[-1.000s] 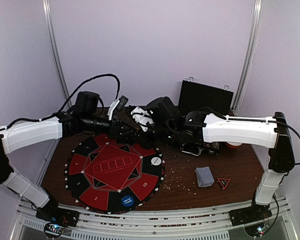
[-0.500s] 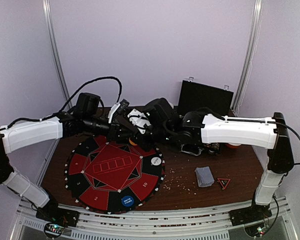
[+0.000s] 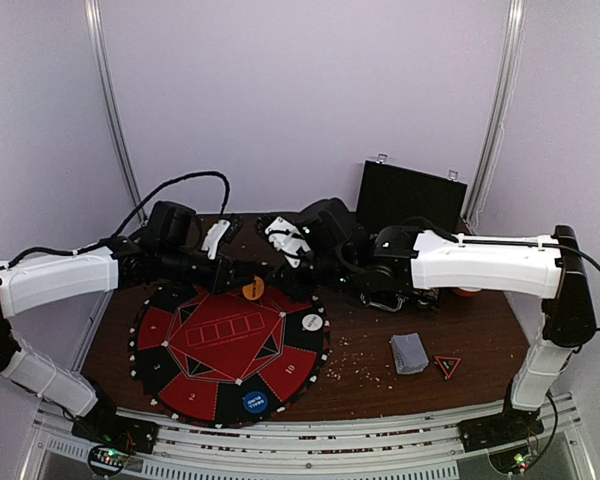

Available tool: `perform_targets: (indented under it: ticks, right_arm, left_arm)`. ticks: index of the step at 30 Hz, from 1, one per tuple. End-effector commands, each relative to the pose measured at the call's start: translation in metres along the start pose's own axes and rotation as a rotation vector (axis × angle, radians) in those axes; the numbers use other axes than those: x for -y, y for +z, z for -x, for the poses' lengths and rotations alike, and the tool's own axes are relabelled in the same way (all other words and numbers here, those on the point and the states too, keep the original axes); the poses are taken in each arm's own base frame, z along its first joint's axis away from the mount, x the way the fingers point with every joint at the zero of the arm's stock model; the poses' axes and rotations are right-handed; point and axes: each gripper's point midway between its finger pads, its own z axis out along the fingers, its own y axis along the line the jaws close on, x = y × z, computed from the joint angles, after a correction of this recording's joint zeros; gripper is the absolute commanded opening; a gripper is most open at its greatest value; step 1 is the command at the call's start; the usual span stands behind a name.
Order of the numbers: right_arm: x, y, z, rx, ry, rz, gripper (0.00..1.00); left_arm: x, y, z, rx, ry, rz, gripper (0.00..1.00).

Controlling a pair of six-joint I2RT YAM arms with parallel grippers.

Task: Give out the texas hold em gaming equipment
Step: Pass from the right arm to the left, then place the big blind button at position 4.

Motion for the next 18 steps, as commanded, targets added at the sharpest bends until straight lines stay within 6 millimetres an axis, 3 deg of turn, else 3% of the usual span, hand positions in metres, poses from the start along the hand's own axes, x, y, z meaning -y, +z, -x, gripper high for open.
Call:
perform_targets:
  ticks: [1, 9, 18]
  right_arm:
    - [0.033, -0.024, 0.009, 0.072, 0.083, -0.066, 0.62]
    - [0.046, -0.030, -0.021, 0.059, 0.110, -0.064, 0.62]
    - [0.067, -0.034, -0.045, 0.068, 0.136, -0.061, 0.63]
  left_arm:
    - [-0.045, -0.024, -0.027, 0.024, -0.237, 0.228, 0.00]
    - [-0.067, -0.073, -0.127, -0.079, -0.634, 0.407, 0.00]
    - [-0.112, -0.130, -0.186, 0.062, -1.038, 0.617, 0.00]
